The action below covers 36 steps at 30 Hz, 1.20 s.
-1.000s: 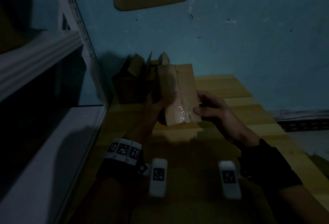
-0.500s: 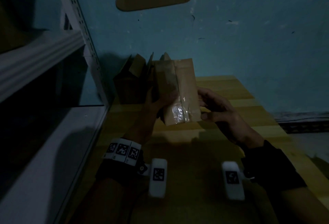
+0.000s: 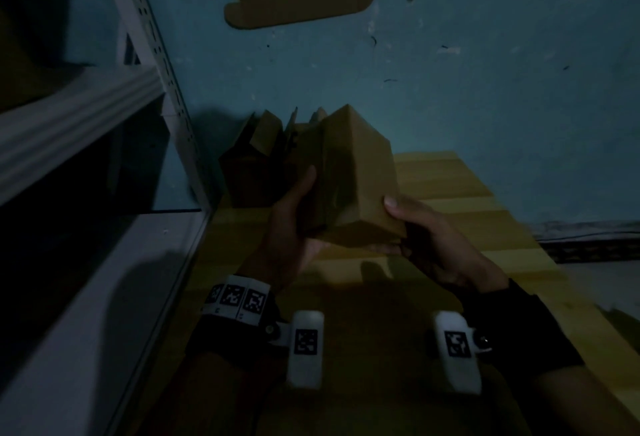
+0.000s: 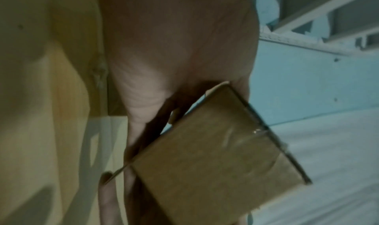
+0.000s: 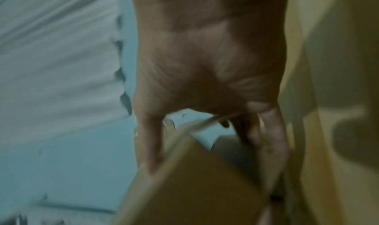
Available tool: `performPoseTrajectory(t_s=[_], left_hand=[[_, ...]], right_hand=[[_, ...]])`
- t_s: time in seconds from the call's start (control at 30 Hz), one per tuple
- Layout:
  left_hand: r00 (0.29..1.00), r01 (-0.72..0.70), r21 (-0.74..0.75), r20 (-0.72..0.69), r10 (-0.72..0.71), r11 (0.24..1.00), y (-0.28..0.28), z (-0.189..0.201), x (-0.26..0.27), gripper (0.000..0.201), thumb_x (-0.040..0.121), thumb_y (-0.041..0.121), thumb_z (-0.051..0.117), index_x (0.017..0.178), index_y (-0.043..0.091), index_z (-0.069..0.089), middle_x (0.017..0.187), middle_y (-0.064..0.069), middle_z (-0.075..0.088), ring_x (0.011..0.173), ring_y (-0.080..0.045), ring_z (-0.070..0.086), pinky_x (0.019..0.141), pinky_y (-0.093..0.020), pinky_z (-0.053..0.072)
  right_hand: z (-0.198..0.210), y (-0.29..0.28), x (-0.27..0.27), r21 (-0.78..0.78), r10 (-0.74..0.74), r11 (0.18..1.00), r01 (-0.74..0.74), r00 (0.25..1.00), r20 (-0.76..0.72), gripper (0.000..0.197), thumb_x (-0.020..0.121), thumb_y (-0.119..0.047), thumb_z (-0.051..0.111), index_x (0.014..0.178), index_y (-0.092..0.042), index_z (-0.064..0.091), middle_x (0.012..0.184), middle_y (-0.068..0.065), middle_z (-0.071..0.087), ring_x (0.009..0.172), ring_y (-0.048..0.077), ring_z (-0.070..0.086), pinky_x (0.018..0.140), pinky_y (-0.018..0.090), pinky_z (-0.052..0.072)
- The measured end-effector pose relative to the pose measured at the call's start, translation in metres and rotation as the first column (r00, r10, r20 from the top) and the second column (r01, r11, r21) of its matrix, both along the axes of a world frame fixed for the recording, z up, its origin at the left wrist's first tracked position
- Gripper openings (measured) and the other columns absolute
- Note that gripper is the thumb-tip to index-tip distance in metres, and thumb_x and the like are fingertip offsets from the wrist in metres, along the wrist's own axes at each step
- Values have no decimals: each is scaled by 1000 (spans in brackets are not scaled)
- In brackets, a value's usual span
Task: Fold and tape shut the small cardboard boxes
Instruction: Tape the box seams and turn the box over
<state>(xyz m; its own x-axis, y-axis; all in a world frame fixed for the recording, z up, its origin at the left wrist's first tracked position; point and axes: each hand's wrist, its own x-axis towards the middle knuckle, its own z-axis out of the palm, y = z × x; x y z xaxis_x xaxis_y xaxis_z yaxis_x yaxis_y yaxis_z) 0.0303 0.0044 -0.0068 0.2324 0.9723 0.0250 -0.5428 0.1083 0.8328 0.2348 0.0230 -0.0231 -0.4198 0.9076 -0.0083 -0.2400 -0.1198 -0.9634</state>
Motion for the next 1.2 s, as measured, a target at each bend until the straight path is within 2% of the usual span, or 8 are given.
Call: performPoseTrajectory(t_s=[0.1,0.23,0.4,0.5,0.6,0.9,1.0,1.2], left_hand=[[985,-63,47,-156,70,997,2,0,-5,48,100,41,43,137,12,54,132,-13,63,121,-32,61,99,-50,50],[902,-222,80,-362,236,972,10,-5,-11,52,93,44,57,133,10,58,119,-14,69,101,-25,67,79,-34,54],[861,-120,155,-476,180,981,8,-5,-12,56,83,46,64,131,18,60,107,-15,69,81,-10,70,64,-22,54],[770,-43,207,-616,164,977,4,-5,-8,41,83,27,74,120,31,57,110,6,66,97,-14,67,77,-28,58],[702,-22,219,-692,171,976,4,-9,-5,46,89,13,69,128,26,50,118,10,59,106,-11,59,80,-19,51],[635,-44,230,-745,205,972,3,-10,0,72,78,14,81,137,25,42,113,20,55,100,8,53,78,-7,45],[599,-68,242,-766,234,968,3,-13,3,89,74,22,85,146,23,34,127,12,53,114,-6,52,99,-25,44],[564,-93,212,-794,226,973,1,-9,4,92,76,20,83,150,21,27,124,11,44,118,-9,43,95,-27,33]], right_hand=[[4,-1,1,-39,-54,998,52,998,-41,66,78,-29,71,138,-7,52,120,9,72,106,23,73,73,29,60],[4,4,7,14,-157,988,157,988,9,65,73,-27,78,131,-8,57,113,4,77,106,25,73,76,33,61],[2,4,6,43,-238,971,236,970,45,65,71,-26,81,129,-4,61,110,6,77,99,25,75,68,30,59],[-1,6,4,51,-287,957,284,956,58,80,64,-26,88,135,-11,55,120,7,74,104,25,74,79,39,61],[-2,5,2,84,-311,949,304,946,94,84,62,-28,90,137,-18,52,123,2,72,106,22,73,89,45,60],[-1,-1,-11,121,-383,922,367,910,157,90,60,-31,92,137,-16,48,120,-1,71,98,11,74,74,25,61],[-2,-2,-15,137,-426,904,406,885,186,90,62,-31,93,137,-19,46,119,-4,70,99,10,72,69,21,59],[-5,-1,-18,118,-448,894,432,874,189,91,64,-28,94,139,-17,44,121,-1,69,104,15,72,71,24,61]])
